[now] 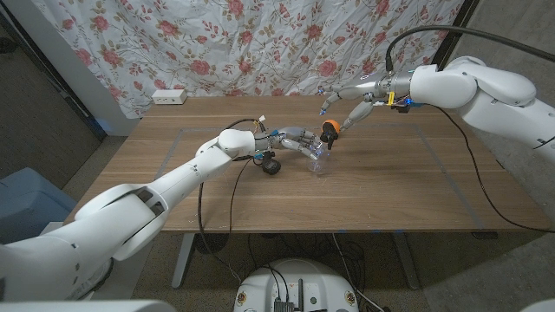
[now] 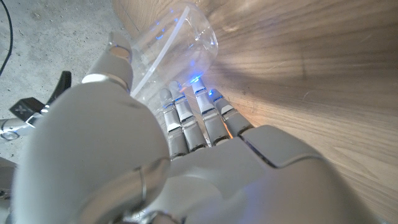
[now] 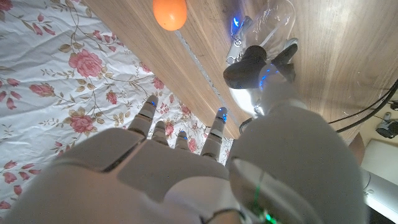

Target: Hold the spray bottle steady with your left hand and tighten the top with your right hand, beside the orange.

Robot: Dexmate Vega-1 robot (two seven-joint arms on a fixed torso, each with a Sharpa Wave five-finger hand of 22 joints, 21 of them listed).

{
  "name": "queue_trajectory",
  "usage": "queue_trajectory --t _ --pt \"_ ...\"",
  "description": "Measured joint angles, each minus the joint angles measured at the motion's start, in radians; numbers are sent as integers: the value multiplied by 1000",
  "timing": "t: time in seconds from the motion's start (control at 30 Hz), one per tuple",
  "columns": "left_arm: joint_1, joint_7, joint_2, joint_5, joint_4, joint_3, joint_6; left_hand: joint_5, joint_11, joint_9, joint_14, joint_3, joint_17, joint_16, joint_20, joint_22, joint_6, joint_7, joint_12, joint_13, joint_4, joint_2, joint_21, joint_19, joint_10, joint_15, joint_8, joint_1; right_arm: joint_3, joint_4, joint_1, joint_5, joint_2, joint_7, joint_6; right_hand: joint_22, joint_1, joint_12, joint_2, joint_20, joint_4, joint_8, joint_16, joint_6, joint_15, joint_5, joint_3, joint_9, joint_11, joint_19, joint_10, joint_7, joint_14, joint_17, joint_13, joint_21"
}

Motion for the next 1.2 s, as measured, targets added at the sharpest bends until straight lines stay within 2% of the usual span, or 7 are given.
queue_trajectory --t 0.2,0.23,0.37,0.67,0.93,1.1,1.2 --pt "-5 -3 -3 2 4 4 -2 6 0 0 0 0 0 0 0 0 0 0 -2 1 0 0 0 0 0 0 0 0 -1 13 3 -4 3 -4 53 0 0 0 0 0 0 0 0 -5 0 0 0 0 0 0 0 5 0 0 0 0" --pt "-5 -9 -3 4 4 4 -3 6 0 0 0 0 0 0 0 0 0 0 -2 2 0 0 0 0 0 0 0 0 -2 43 5 -4 9 -5 58 0 -2 0 1 0 3 -5 0 -5 0 4 -3 0 0 0 0 5 0 0 0 0" --pt "-6 -12 -3 6 4 5 -3 6 0 0 0 0 0 0 0 0 0 0 -3 2 0 0 0 0 0 0 0 0 -2 66 5 -4 15 -15 94 0 -12 0 11 0 4 -8 0 -5 0 4 -4 0 0 0 0 5 0 1 0 0" --pt "-7 -15 -3 8 2 7 -3 5 0 0 0 0 0 0 0 0 0 0 -7 7 0 0 0 0 0 0 0 0 -1 107 0 1 25 -32 145 0 -8 0 -11 0 8 -8 0 -5 0 11 -9 0 0 0 0 5 0 3 0 0" --pt "-10 -16 -9 9 10 8 -6 5 0 0 0 0 0 -7 0 0 0 0 -7 7 0 0 0 0 0 0 0 0 0 130 0 8 34 -35 163 0 -19 0 -10 -1 11 -8 0 -5 0 15 -11 0 0 1 0 5 0 3 0 0" --pt "-10 -14 -10 9 14 8 -12 5 0 0 0 0 0 -7 0 0 0 0 -11 7 0 0 0 0 1 0 0 0 -1 142 -1 9 42 -35 165 0 -20 0 -10 -19 15 -8 0 -5 0 19 -16 2 0 -4 0 5 0 5 0 0" --pt "-10 -12 -11 9 16 7 -15 5 4 0 0 0 0 -7 0 0 0 0 -12 7 0 0 0 0 5 0 0 0 -3 147 -1 12 45 -35 165 0 -39 7 -14 -47 18 -8 7 -2 0 29 -18 5 0 -10 0 7 0 7 0 0"
